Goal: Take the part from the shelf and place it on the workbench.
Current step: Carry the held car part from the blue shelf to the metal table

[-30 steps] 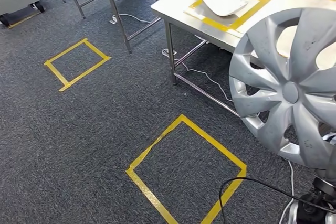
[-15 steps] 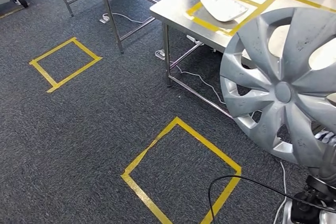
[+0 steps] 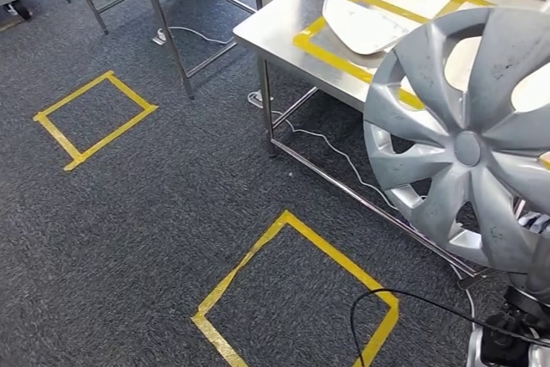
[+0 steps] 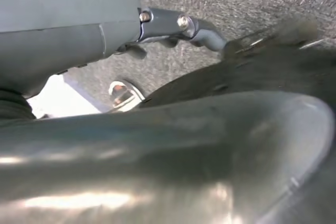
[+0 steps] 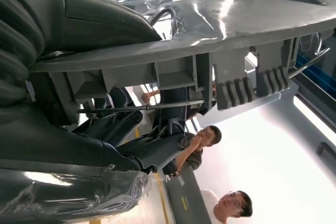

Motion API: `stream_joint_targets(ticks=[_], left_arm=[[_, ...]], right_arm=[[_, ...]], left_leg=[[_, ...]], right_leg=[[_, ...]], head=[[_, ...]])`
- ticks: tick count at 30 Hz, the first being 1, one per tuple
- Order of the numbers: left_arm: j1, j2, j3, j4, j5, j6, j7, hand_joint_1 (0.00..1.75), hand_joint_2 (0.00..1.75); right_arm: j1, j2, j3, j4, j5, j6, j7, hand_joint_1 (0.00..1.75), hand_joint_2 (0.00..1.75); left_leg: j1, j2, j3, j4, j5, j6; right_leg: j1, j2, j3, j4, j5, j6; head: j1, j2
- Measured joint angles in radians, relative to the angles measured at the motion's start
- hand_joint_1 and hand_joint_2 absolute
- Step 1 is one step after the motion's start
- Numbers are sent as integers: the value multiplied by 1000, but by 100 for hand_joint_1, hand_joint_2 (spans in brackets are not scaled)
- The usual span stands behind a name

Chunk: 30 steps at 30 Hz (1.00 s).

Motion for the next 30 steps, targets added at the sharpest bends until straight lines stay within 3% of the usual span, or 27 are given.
stream_joint_targets(ticks=[1, 2, 3, 4, 5, 7, 8, 9, 10, 11, 13, 14, 15, 16, 18, 19, 20, 22, 23, 24, 26, 27, 29, 30], left_arm=[[4, -1, -1, 0, 0, 0, 0, 0, 0], [8, -1, -3, 0, 0, 0, 0, 0, 0], [10, -1, -4, 0, 0, 0, 0, 0, 0], [11, -1, -4, 0, 0, 0, 0, 0, 0], [12, -1, -4, 0, 0, 0, 0, 0, 0], [13, -3, -5, 0, 1, 0, 0, 0, 0], [13, -4, -5, 0, 2, 0, 0, 0, 0], [12, -4, -5, 0, 4, -1, 0, 0, 0], [10, -2, -5, 0, 6, -1, 0, 0, 0], [8, -2, -5, 0, 7, -1, 0, 0, 0], [7, -1, -6, 0, 9, -1, 0, 0, 0], [8, -1, -6, 0, 11, -1, 0, 0, 0], [9, -1, -7, 0, 12, -1, 0, 0, 0], [9, -1, -9, 0, 13, -1, 0, 0, 0], [9, -1, -12, 0, 14, -1, 0, 0, 0], [9, -1, -13, 0, 13, -1, 0, 0, 0], [11, -1, -13, 0, 13, -1, 0, 0, 0], [13, -1, -14, 0, 12, -2, 0, 0, 0], [13, -1, -14, 0, 12, -3, 0, 0, 0], [11, -2, -14, 0, 12, -4, 0, 0, 0], [4, 0, -15, 0, 12, -5, 0, 0, 0], [0, -1, -16, 0, 12, -6, 0, 0, 0], [-3, -1, -18, 0, 12, -6, -1, 0, 0], [-2, -2, -19, 0, 13, -6, -1, 0, 0]], right_arm=[[0, 0, 1, 0, 0, 0, 0, 175, 175], [0, 0, 2, 0, 0, 0, 0, 175, 175], [0, 0, 3, 0, 0, 0, 0, 175, 175], [-1, 0, 4, 0, 0, 0, 0, 175, 175], [-2, 0, 4, 0, 1, 0, 1, 175, 175], [-6, 0, 6, 1, 5, -1, 1, 175, 175], [-7, 0, 8, 1, 8, -1, 1, 175, 175], [-8, -1, 9, 0, 12, 0, 0, 175, 175], [-9, -3, 11, 0, 16, 1, 1, 175, 175], [-10, -4, 13, 1, 19, 2, 2, 175, 175], [-13, -6, 18, 5, 22, 6, 2, 175, 175], [-14, -6, 21, 8, 23, 9, 1, 175, 175], [-14, -7, 23, 10, 23, 12, 0, 175, 175], [-14, -8, 23, 11, 23, 14, 0, 175, 175], [-14, -9, 23, 14, 25, 16, -1, 175, 175], [-14, -9, 23, 15, 27, 16, -1, 175, 175], [-14, -10, 23, 17, 29, 15, -2, 175, 175], [-13, -11, 22, 23, 31, 15, -3, 175, 175], [-13, -12, 22, 26, 31, 16, -5, 175, 175], [-13, -12, 22, 28, 31, 19, -7, 175, 175], [-18, -14, 24, 27, 31, 29, -12, 175, 175], [-20, -15, 24, 27, 30, 35, -15, 175, 175], [-26, -16, 23, 27, 27, 44, -18, 175, 175], [-28, -16, 23, 28, 27, 47, -18, 175, 175]], left_leg=[[8, 0, -56, 26, -48, -7], [15, 0, -97, 27, -95, -13], [21, 0, -123, 7, -123, -19], [26, 0, -138, -30, -112, -26], [32, 1, -143, -85, -44, -33], [41, 10, -147, -213, 134, -39], [42, 14, -146, -254, 193, -38], [42, 18, -142, -279, 204, -34], [41, 17, -127, -280, 196, -28], [40, 12, -109, -286, 192, -21], [36, 6, -62, -287, 185, -5], [33, 4, -38, -287, 176, 4], [30, 3, -12, -285, 156, 12], [26, 2, 15, -285, 133, 19], [18, -2, 77, -286, 84, 28], [14, -5, 112, -287, 57, 31], [11, -7, 144, -289, 30, 33], [5, -10, 193, -280, -16, 32], [4, -13, 202, -276, -31, 29], [5, -14, 209, -271, -38, 26], [5, -15, 196, -246, -18, 17], [5, -14, 169, -203, 8, 11], [10, -15, 67, -76, 40, -3], [15, -14, 12, -22, 25, -10]], right_leg=[[-4, 4, 25, -2, -19, 2], [-8, 9, 55, -3, -41, 6], [-13, 13, 88, -4, -64, 10], [-19, 16, 123, -4, -90, 16], [-23, 17, 153, -7, -116, 23], [-27, 22, 204, -12, -165, 37], [-26, 25, 231, -20, -181, 45], [-26, 27, 253, -23, -182, 54], [-26, 26, 264, -21, -172, 63], [-27, 22, 264, 7, -150, 68], [-26, 8, 203, 130, -112, 68], [-22, 1, 157, 202, -119, 65], [-17, -2, 109, 257, -150, 61], [-11, -3, 62, 288, -202, 58], [2, -3, -13, 280, -297, 50], [7, -2, -42, 250, -303, 43], [12, -3, -68, 204, -253, 35], [26, -3, -116, 95, -30, 14], [32, -3, -129, 62, 61, 6], [37, -2, -136, 44, 109, 1], [36, 2, -120, 38, 96, -7], [32, 4, -108, 26, 89, -12], [23, 12, -78, -1, 78, -18], [19, 18, -65, -10, 71, -18]], head=[[0, 0], [0, 0], [-1, 0], [0, 0], [-2, 0], [-12, -1], [-16, -1], [-18, -1], [-16, -1], [-11, -1], [-4, -1], [-1, -1], [0, 0], [2, 0], [5, 0], [8, 0], [10, 0], [9, -1], [7, -1], [3, -1], [3, -1], [1, 0], [-5, 0], [-8, 0]])
